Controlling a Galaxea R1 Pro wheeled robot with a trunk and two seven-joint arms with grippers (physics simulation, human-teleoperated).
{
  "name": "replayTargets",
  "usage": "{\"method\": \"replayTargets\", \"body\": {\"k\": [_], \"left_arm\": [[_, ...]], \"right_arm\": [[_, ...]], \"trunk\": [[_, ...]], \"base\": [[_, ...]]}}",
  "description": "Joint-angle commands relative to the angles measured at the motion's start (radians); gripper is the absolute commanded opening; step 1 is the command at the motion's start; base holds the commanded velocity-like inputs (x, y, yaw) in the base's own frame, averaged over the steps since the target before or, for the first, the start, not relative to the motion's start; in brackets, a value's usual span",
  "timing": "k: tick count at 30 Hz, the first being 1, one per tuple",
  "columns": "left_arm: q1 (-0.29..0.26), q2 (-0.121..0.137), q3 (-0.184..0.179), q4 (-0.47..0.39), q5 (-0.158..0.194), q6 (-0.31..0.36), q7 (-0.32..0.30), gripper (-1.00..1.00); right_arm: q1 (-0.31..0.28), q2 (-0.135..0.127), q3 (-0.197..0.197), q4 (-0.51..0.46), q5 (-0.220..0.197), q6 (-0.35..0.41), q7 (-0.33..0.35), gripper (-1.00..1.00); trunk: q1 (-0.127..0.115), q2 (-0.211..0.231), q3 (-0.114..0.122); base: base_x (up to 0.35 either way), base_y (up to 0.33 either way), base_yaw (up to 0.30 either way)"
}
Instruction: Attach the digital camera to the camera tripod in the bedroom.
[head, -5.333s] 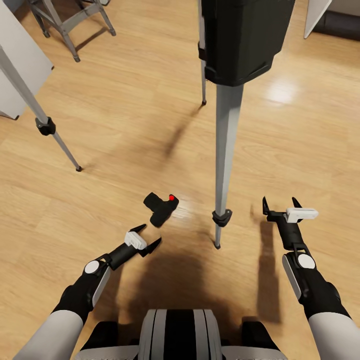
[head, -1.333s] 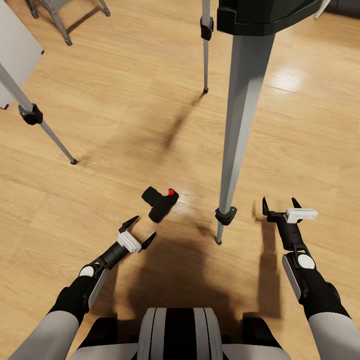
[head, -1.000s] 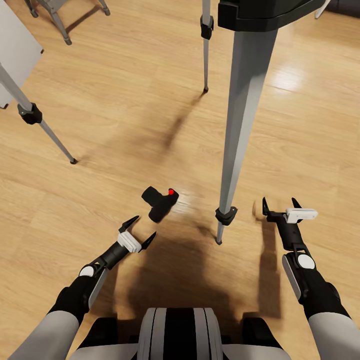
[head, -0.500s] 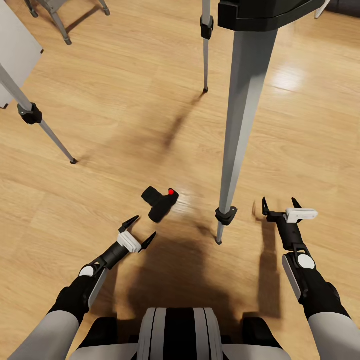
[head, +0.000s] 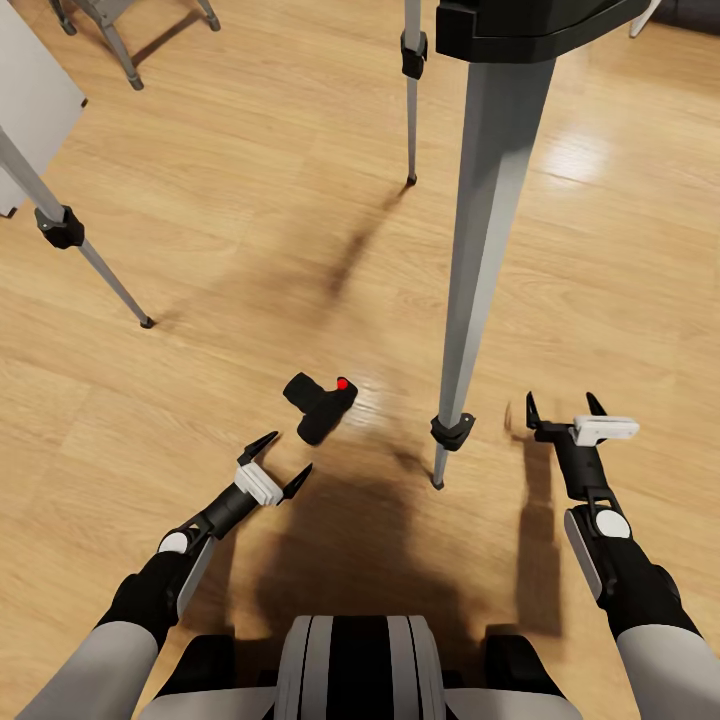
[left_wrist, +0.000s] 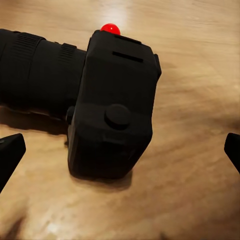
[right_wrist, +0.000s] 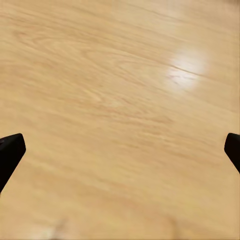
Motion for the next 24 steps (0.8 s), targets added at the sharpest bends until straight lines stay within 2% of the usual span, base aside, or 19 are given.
{"method": "replayTargets", "body": {"k": [1, 24], "left_arm": [[0.000, -0.001, 0.003, 0.000, 0.000, -0.003, -0.006, 1.00], [0.000, 0.000, 0.003, 0.008, -0.001, -0.005, -0.008, 1.00]], "right_arm": [[0.000, 0.000, -0.002, 0.001, -0.002, -0.005, 0.007, 1.00], [0.000, 0.000, -0.008, -0.002, -0.002, -0.015, -0.062, 1.00]], "trunk": [[0.000, 0.000, 0.000], [0.000, 0.000, 0.000]], "base": [[0.000, 0.000, 0.000], [0.000, 0.000, 0.000]]}}
